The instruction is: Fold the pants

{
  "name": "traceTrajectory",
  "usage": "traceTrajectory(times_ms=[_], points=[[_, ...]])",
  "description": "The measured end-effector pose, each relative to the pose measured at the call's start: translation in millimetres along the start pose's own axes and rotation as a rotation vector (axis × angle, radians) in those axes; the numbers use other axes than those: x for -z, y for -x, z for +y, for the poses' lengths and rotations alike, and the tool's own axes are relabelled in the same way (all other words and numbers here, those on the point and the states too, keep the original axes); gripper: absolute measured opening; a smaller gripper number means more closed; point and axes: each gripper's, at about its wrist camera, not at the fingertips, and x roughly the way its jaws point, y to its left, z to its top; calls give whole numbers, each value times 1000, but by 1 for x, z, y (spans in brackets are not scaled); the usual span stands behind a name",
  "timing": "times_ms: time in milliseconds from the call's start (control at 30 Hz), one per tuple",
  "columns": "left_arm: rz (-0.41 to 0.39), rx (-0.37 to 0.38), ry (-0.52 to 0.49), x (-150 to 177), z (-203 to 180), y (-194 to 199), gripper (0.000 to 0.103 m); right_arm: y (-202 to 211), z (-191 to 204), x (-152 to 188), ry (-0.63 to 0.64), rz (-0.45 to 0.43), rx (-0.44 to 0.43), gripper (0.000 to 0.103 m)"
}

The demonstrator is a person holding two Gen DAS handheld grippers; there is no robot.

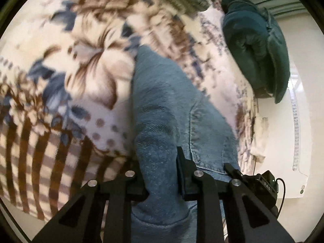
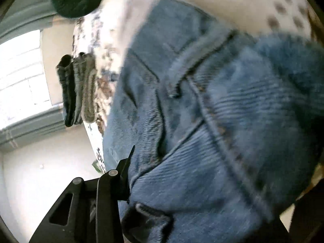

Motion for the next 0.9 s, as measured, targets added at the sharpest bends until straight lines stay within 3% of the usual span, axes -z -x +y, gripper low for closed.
traceTrajectory(times_ms=[133,267,400,533,667,800,900], points=[[-26,25,13,-11,-24,24,19,22,54,-19,60,19,-10,43],[-73,37,13,-32,-46,56,19,58,67,-26,132,47,-23,42],[-123,58,-3,-71,-60,85,19,58,129,-31,196,43,-46,42],[-171,95,-13,-137,-64,105,19,40,214,-48,254,-5,-91,42],[-223,135,-36,-229,-68,120,19,4,290,-71,285,-60,-142,42],[-285,163,-78,-342,-73,131,19,-58,380,-108,307,-110,-201,42],[-314,170,-111,-408,-68,131,19,-100,425,-132,322,-130,-230,42]])
